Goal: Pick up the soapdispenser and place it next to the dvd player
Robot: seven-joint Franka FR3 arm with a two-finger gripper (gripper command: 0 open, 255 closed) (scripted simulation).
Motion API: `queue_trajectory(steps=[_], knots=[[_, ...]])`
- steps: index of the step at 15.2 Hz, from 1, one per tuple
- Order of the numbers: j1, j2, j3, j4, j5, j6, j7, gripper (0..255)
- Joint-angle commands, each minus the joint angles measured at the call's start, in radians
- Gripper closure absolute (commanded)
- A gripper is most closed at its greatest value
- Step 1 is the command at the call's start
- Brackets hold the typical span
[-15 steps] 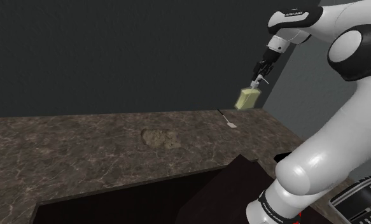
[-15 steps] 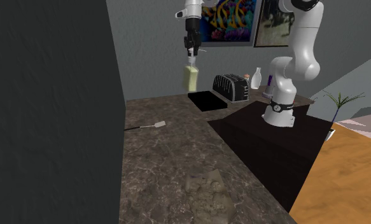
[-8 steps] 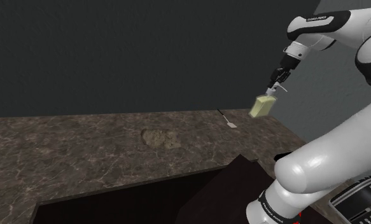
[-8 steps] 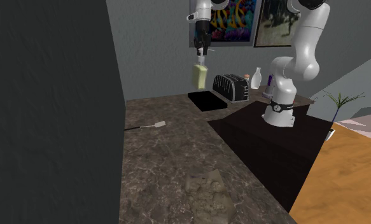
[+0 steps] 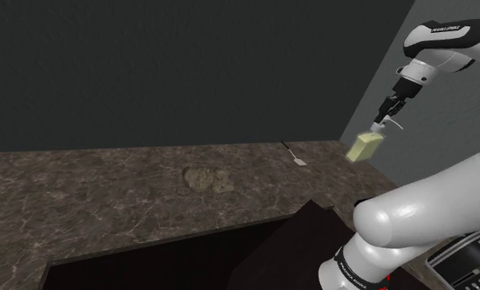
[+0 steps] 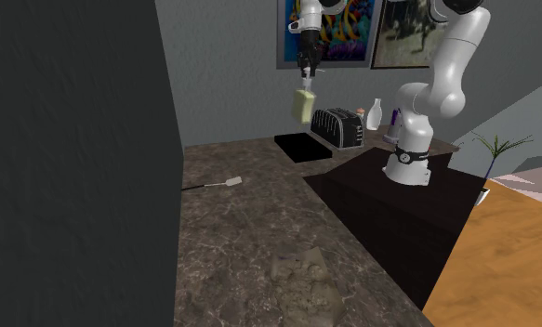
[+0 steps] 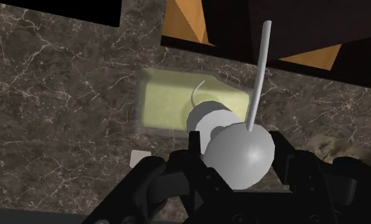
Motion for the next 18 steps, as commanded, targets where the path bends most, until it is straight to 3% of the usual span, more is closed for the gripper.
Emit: queue_trajectory(steps=[1,14,18], knots=[[-0.02,-0.024,-0.024,-0.015,-0.021,-0.008,-0.037,255],[-0.126,-0.073,-0.223,0.02,-0.132,-0.077,-0.317,255],[-0.13,-0.077,-0.231,-0.035,-0.139,-0.025,-0.319,255]])
